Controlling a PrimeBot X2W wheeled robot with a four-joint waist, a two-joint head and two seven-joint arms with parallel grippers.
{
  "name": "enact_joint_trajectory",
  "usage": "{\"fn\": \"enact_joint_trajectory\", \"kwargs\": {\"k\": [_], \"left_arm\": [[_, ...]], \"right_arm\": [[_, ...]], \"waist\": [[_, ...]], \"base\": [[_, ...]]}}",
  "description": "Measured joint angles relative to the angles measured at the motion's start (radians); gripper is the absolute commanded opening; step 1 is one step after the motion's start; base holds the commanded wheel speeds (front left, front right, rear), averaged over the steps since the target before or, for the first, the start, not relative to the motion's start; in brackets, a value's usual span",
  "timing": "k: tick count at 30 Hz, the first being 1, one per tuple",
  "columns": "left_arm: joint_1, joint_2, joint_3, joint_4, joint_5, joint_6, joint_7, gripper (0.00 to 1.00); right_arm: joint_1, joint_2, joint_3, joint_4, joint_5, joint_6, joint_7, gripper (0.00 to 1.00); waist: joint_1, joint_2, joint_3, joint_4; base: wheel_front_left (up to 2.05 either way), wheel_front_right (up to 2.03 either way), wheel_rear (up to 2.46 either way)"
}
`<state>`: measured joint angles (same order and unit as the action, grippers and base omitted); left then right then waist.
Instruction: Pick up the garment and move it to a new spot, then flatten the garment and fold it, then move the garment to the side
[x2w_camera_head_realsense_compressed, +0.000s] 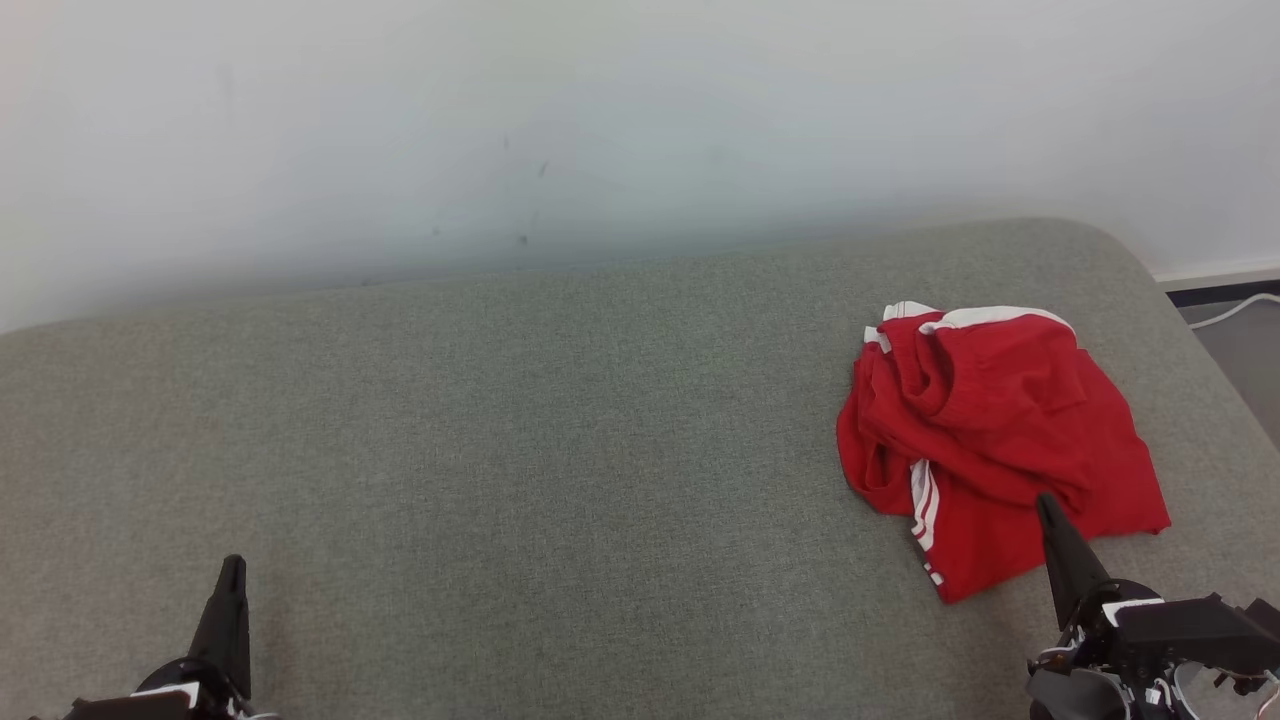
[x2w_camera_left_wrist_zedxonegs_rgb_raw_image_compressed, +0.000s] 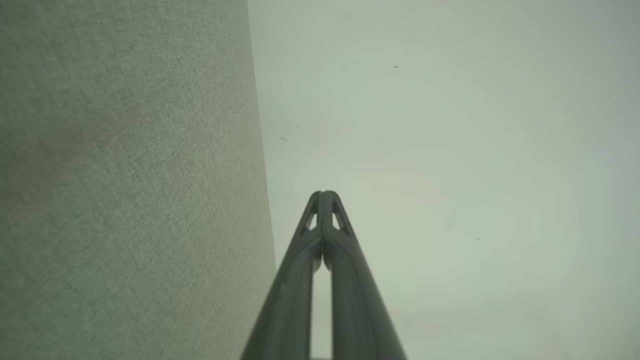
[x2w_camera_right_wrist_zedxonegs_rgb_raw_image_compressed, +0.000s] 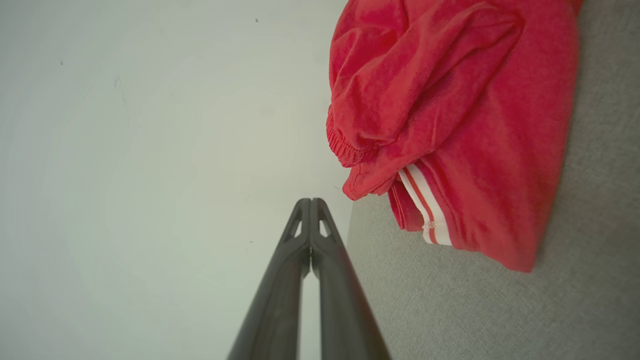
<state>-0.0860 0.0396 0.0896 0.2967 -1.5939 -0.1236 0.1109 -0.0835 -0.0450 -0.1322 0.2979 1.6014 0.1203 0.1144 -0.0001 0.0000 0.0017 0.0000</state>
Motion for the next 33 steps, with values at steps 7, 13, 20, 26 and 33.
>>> {"fn": "enact_joint_trajectory", "kwargs": {"k": [7, 13, 20, 26, 33], "left_arm": [[0.000, 0.000, 0.000, 0.000, 0.000, 0.000, 0.000, 0.00], [0.000, 0.000, 0.000, 0.000, 0.000, 0.000, 0.000, 0.00], [0.000, 0.000, 0.000, 0.000, 0.000, 0.000, 0.000, 0.00], [0.000, 0.000, 0.000, 0.000, 0.000, 0.000, 0.000, 0.00], [0.000, 0.000, 0.000, 0.000, 0.000, 0.000, 0.000, 0.00]], "right_arm": [[0.000, 0.000, 0.000, 0.000, 0.000, 0.000, 0.000, 0.00], [0.000, 0.000, 0.000, 0.000, 0.000, 0.000, 0.000, 0.00], [0.000, 0.000, 0.000, 0.000, 0.000, 0.000, 0.000, 0.00], [0.000, 0.000, 0.000, 0.000, 0.000, 0.000, 0.000, 0.00], [0.000, 0.000, 0.000, 0.000, 0.000, 0.000, 0.000, 0.00]], "waist": [[0.0000, 0.0000, 0.000, 0.000], [0.0000, 0.0001, 0.000, 0.000], [0.0000, 0.0001, 0.000, 0.000], [0.0000, 0.0000, 0.000, 0.000], [0.0000, 0.0000, 0.000, 0.000]], "base": [[0.00, 0.00, 0.00], [0.00, 0.00, 0.00], [0.00, 0.00, 0.00], [0.00, 0.00, 0.00], [0.00, 0.00, 0.00]]}}
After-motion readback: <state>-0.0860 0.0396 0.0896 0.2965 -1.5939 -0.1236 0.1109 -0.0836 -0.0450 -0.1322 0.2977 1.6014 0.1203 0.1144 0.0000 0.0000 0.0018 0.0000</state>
